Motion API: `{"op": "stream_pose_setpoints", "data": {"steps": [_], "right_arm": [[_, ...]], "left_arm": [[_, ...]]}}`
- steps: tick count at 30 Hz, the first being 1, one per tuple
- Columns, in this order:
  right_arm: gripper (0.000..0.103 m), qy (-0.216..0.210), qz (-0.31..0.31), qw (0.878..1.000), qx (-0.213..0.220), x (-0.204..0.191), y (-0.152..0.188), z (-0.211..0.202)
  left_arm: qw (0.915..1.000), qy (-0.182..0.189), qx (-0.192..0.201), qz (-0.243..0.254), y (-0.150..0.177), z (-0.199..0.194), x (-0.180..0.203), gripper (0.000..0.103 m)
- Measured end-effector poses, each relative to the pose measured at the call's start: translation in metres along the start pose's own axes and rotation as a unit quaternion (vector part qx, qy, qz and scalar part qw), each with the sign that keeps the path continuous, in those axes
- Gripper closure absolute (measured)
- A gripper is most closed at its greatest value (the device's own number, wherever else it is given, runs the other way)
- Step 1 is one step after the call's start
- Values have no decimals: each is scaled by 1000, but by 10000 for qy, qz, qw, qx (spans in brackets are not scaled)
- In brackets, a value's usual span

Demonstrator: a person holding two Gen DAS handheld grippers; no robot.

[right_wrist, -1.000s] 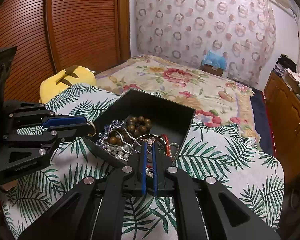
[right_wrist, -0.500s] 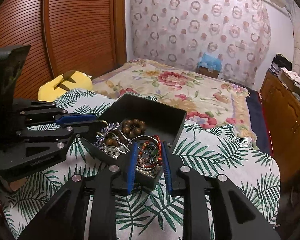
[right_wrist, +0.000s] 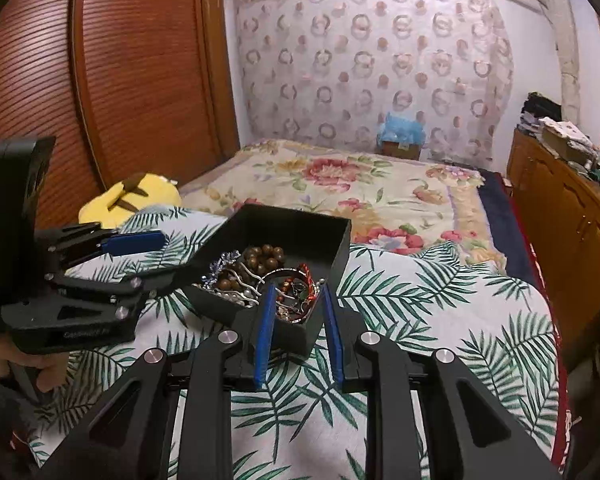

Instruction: Organize jewelry

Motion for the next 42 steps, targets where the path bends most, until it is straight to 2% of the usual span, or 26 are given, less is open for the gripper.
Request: {"op": "stream_pose_setpoints", "data": {"steps": [1,2,4,6,12,14,17,26,42], "right_arm": [[76,16,1,10000,70,-2,1,-6],[71,27,15,9999,123,-3,1,-12],[61,18,84,9997,240,-5,2,-23],[54,45,143,9993,329,-7,3,-32],[28,276,273,9978,542,-13,13,-59],[16,364,348,9969,600,-13,19,-66],[8,460,414,9958,682,-13,24,-75],[5,555,502,9939,809,-13,29,-89],[6,636,559,9927,862,-13,32,-89]], "left_arm": [[10000,-2,40,-26,2,-5,0,32],[10000,-6,80,-57,4,-9,1,24],[9998,-47,173,-116,8,-19,0,16],[9995,-107,249,-140,11,-29,2,11],[9981,-331,482,-201,22,-60,6,8],[9974,-451,507,-221,26,-67,7,8],[9971,-469,539,-243,31,-74,10,8],[9957,-610,654,-254,41,-87,13,8],[9951,-613,701,-334,44,-92,13,8]]}}
Point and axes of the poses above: each gripper's, at about its wrist camera, not at the fingertips, and z roughly the way its jaws point, x to its right, y to its underside, the point moved 3 cm from there along z, roughly the way its jaws point, and after that the axes turned 10 degrees about y, right-handed, at the moved point
